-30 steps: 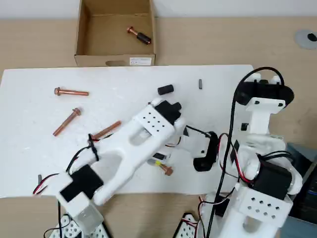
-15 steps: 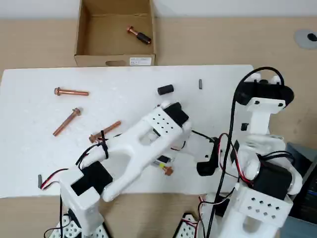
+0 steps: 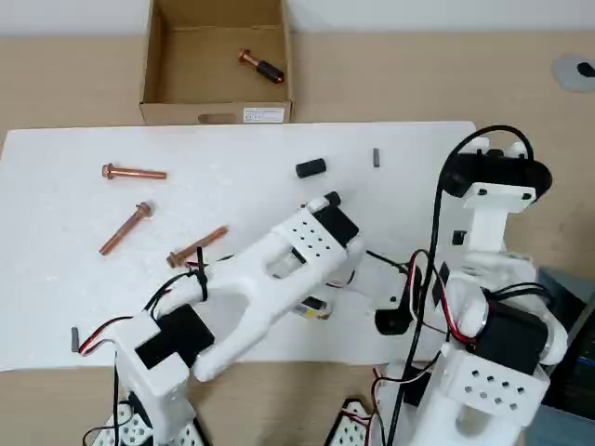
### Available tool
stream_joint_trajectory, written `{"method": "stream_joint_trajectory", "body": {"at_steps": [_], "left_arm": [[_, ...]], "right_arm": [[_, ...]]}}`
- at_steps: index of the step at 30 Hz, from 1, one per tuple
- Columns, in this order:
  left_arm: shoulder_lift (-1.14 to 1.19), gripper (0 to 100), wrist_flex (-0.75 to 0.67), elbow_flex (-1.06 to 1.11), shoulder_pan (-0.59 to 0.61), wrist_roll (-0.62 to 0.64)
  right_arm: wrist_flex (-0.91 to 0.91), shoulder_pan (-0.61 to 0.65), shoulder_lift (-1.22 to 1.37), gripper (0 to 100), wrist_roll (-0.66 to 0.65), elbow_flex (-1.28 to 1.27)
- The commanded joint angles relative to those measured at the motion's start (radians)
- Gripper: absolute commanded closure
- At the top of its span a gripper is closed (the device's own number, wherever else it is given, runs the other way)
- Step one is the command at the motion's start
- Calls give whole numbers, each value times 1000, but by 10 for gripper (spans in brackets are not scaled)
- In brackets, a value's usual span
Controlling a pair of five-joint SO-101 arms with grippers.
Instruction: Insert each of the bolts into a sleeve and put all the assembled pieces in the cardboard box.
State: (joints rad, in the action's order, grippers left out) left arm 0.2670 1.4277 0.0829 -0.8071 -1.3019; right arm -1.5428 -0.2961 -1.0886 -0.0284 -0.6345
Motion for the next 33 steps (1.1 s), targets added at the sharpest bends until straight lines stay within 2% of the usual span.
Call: {"method": "stream_joint_trajectory", "body": {"at_steps": [1, 7, 11, 19, 21, 23, 28, 33], "left_arm": [[-5, 893, -9, 15, -6, 5], [-5, 893, -18, 78, -8, 0], [22, 893, -81, 87, -6, 3], [81, 898, -83, 74, -29, 8], [81, 923, -83, 72, -31, 29], [81, 991, -78, 72, -37, 32], [79, 994, 66, -2, -32, 41], [79, 994, 172, -173, 14, 140]], "right_arm": [[23, -10, -13, 988, 5, -1], [23, -7, -13, 988, 5, -1], [23, -7, -13, 988, 5, -1], [23, -7, -13, 988, 3, -1], [23, -7, -13, 988, 2, 1], [21, -7, -13, 988, 2, 4], [18, -7, -13, 988, 0, 18], [17, -7, -13, 988, -2, 68]]}}
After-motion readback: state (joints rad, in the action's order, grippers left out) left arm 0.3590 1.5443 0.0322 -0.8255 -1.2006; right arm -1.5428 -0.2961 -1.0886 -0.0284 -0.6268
